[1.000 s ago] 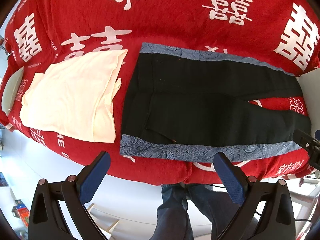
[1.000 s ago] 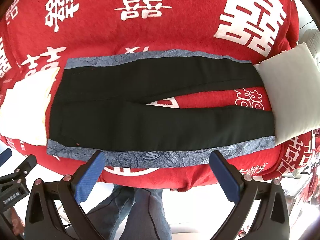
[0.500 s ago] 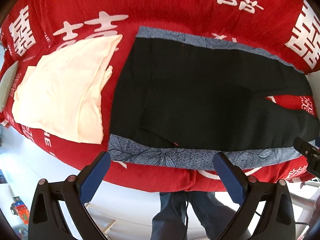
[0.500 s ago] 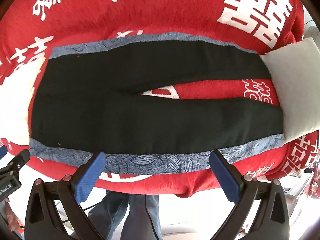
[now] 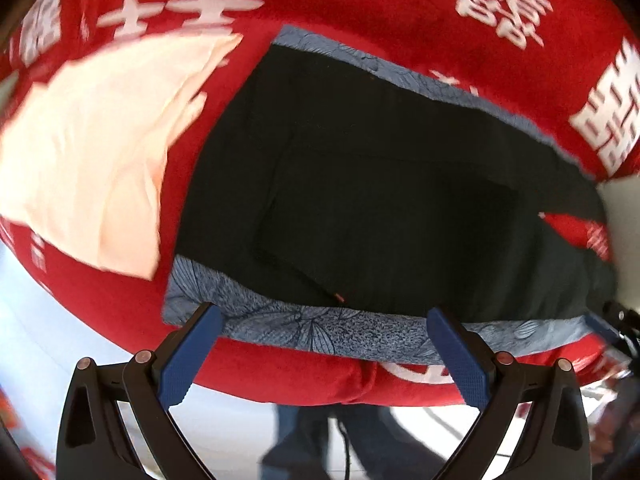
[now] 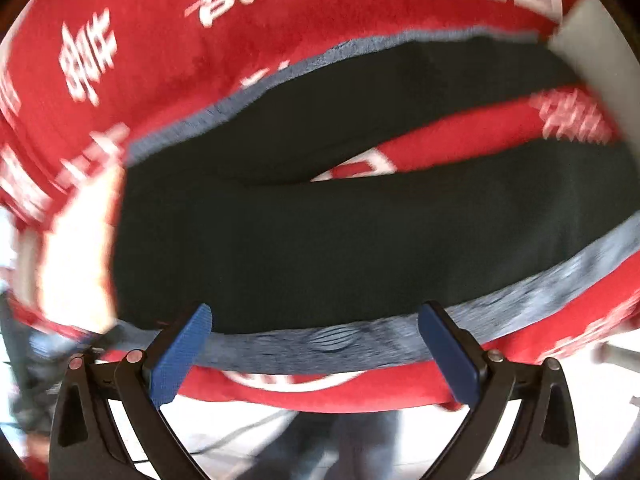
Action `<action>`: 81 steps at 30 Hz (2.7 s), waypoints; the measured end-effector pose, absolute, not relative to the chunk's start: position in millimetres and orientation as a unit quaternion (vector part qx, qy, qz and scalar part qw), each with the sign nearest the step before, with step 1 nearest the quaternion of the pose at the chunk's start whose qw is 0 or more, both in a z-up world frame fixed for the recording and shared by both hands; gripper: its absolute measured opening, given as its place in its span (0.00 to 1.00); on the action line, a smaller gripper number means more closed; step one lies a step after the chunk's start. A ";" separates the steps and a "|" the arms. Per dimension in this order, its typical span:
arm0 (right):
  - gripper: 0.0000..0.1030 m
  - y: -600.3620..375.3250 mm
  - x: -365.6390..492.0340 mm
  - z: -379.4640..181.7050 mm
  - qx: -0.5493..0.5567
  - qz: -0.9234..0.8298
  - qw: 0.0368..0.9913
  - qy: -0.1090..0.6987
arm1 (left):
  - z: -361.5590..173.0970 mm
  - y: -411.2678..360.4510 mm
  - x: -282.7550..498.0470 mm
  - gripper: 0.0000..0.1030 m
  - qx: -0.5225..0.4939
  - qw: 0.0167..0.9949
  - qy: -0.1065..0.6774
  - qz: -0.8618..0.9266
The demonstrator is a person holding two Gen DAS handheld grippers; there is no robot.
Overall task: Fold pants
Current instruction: 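Lower both tools onto the patterned trim edge of the black trousers, then close both tools on the patterned trim edge and lift it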
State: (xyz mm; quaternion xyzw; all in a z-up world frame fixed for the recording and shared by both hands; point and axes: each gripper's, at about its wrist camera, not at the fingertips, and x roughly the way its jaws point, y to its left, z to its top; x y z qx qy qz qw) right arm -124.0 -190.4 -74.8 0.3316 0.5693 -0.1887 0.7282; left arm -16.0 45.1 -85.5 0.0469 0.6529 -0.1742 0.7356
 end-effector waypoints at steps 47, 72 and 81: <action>0.07 -267.9 -136.2 -84.5 0.609 -0.066 0.676 0.409 | -63.5 60.6 62.1 0.17 -0.121 0.722 0.649 -0.208; 0.47 -371.8 98.9 -170.7 0.428 -0.028 0.697 0.575 | -124.3 -75.8 204.5 0.71 0.061 0.802 0.586 -0.097; 0.20 -303.0 124.3 -185.8 0.196 -0.025 0.736 0.648 | -173.6 -156.5 171.6 0.71 0.143 0.775 0.594 -0.161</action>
